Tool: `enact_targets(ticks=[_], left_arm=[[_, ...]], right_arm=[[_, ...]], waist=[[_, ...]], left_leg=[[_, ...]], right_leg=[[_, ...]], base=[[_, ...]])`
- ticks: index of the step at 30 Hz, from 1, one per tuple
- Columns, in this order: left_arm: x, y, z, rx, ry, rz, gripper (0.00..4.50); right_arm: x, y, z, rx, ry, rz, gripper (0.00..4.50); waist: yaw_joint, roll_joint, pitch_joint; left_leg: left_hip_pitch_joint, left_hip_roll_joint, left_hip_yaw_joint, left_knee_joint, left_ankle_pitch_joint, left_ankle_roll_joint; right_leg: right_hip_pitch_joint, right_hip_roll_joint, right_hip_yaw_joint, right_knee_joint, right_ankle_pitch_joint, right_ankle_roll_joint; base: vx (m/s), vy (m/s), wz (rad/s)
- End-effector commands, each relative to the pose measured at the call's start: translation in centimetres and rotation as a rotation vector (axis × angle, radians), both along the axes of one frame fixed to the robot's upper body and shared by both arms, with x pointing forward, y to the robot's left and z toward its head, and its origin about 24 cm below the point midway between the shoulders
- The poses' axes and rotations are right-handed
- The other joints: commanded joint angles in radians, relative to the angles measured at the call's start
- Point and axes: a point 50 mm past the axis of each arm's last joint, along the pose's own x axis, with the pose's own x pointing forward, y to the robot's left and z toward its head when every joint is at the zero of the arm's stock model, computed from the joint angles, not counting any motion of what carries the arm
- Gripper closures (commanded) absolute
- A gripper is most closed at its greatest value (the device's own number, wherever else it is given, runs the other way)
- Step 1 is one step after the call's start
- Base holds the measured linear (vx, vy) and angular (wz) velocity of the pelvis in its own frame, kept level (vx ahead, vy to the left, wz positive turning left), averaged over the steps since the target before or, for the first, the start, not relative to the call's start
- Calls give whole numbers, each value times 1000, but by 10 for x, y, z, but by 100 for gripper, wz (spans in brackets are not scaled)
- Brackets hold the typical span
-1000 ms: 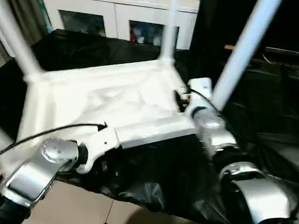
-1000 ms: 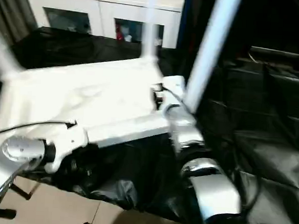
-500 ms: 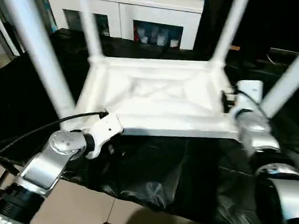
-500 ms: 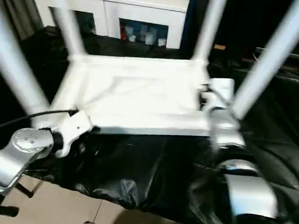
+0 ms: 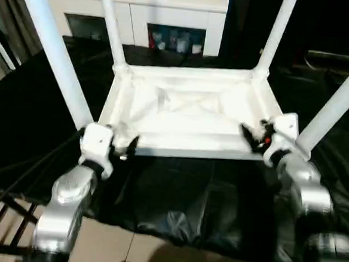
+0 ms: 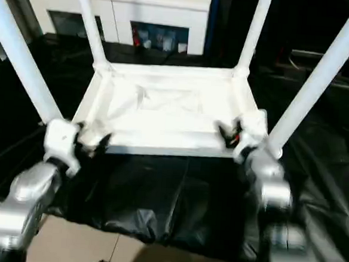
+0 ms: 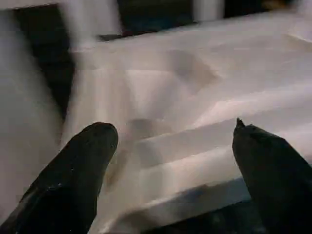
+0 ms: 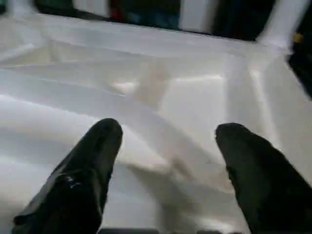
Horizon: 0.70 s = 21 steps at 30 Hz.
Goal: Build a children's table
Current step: Rotate table base
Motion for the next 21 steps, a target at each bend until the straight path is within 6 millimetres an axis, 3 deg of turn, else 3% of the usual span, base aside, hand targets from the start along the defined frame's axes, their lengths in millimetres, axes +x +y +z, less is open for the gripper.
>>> enact_targets(ticks=[1,4,8,11,15,20,21], left_arm=[[-1,8,11,20,-79,75,0],[-14,4,13,-6,-114,93,0],[-31,8,12,-14,-147,201,0],[-37,12,10,-33,-143,250,0],[-38,18,5,-41,-114,286,0],[-26,28,6,-16,-120,302,0],[-18,32,7,-7,-120,278,0]], right_arm=[[-2,4,13,26,-38,25,67],[-20,2,16,59,-44,26,47],[-44,3,16,95,-10,47,19],[-59,7,13,72,39,93,9],[-72,12,7,68,100,118,9],[-73,11,1,34,147,63,9],[-73,12,1,28,159,63,9]], waist=[[3,-5,-67],[2,-6,-59],[-1,-7,-57],[-2,-6,-53],[-5,-7,-49],[-7,-8,-49],[-6,-5,-51]], left_leg=[[10,35,-12,-66,-212,68],[10,37,-16,-75,-267,50],[8,34,-14,-75,-279,45],[8,29,-16,-76,-301,41],[13,24,-18,-75,-332,32],[12,25,-23,-79,-342,19],[17,24,-22,-78,-345,17]], right_leg=[[53,-66,40,-85,-208,-164],[46,-66,42,-95,-313,-123],[45,-63,44,-101,-324,-100],[41,-62,42,-111,-386,-66],[29,-60,40,-125,-495,-16],[28,-60,39,-123,-480,-11],[25,-59,40,-122,-476,-9]], base=[[0,0,0],[0,0,0],[0,0,0],[0,0,0],[0,0,0],[0,0,0],[0,0,0]])
